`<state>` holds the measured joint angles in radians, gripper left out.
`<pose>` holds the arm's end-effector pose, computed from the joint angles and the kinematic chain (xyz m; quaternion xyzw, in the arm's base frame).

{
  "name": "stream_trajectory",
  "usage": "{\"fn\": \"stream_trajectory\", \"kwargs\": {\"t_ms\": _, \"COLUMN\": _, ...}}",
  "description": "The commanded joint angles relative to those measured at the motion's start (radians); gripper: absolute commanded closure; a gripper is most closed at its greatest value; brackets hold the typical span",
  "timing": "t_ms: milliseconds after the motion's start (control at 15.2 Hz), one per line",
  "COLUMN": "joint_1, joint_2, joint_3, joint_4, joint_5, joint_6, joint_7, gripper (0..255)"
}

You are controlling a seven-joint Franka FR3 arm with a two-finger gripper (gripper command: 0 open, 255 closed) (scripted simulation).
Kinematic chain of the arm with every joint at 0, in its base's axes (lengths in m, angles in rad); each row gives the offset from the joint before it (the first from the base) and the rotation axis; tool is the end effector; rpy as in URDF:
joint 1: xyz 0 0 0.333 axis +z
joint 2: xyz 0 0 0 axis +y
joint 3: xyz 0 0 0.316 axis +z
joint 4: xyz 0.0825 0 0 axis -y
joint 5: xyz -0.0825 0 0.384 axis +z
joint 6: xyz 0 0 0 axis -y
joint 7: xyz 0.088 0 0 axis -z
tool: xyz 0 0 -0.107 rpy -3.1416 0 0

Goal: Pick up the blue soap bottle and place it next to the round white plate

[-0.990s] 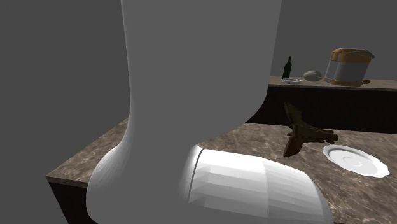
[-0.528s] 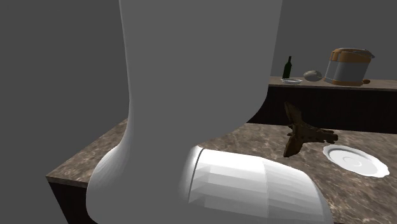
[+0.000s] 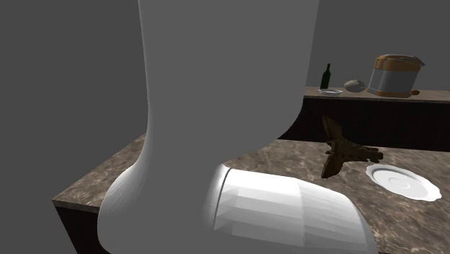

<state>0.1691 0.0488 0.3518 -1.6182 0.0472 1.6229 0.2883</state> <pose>0.4946 0.2843 0.5809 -0.9927 -0.1142 0.0315 0.0213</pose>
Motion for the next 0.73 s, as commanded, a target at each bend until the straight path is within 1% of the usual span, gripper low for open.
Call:
{"fn": "stream_trajectory", "kwargs": {"t_ms": 0, "joint_1": 0.001, "joint_2": 0.004, "joint_3": 0.001, "joint_4": 0.033, "joint_5": -0.001, "joint_6": -0.03, "joint_7": 0.003, "gripper": 255}}
{"fn": "stream_trajectory", "kwargs": {"t_ms": 660, "joint_1": 0.009, "joint_2": 0.048, "joint_3": 0.006, "joint_4": 0.224, "joint_5": -0.016, "joint_6": -0.178, "joint_7": 0.021, "gripper": 255}}
